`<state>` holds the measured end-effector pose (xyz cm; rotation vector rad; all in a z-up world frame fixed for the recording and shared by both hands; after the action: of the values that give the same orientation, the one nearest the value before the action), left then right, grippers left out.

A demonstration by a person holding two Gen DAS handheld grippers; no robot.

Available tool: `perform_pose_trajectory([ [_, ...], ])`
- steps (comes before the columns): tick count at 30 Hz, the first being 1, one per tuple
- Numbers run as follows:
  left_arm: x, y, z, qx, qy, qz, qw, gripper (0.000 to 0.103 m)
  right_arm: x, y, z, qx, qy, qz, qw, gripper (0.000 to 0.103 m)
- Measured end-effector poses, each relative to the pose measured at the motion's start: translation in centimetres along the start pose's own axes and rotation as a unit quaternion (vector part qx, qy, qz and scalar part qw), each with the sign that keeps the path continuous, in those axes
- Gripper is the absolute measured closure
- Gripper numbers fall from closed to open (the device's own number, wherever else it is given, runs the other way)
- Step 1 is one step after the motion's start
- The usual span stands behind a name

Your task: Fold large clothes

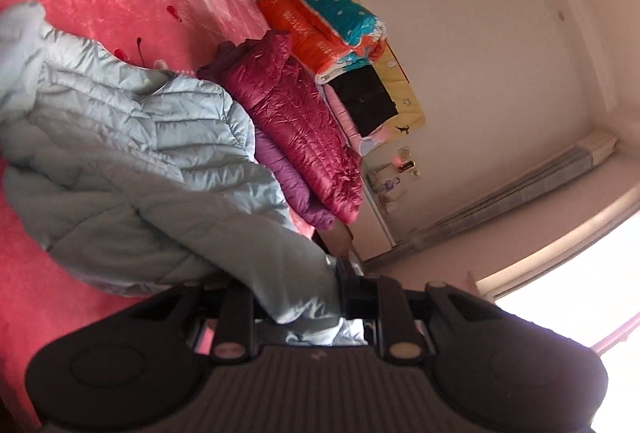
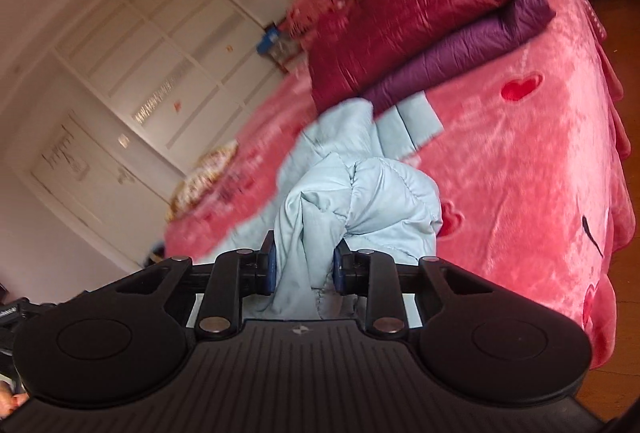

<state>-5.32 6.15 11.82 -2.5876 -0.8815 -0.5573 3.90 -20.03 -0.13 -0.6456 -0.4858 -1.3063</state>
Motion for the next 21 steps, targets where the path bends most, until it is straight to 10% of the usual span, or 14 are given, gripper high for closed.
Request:
perform_pose_trajectory([
  [12,-3.3,-3.4,3.7,0.107,-0.058,0.043,0.9916,0.028,4.1,-6.7,1.5,-0.042,-0.023,-0.061,0.997,0.065],
  [21,-4.8,-4.2,3.9,0.119,-0.008,0.094,0.9885,0.017,1.2,-5.6,2.1,-0.032,-0.081,-0.031,0.996,0.0],
])
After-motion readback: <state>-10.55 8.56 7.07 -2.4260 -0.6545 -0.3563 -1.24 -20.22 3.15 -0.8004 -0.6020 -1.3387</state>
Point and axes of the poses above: each gripper's, at about its wrist camera, not at the fingertips, and y roughly the way its jaws point, z to its left, x to its top, the point moved 9 cm from there along y, roughly the way its jaws point, and after that the axes turned 14 degrees about -z, right-handed, at the moved point
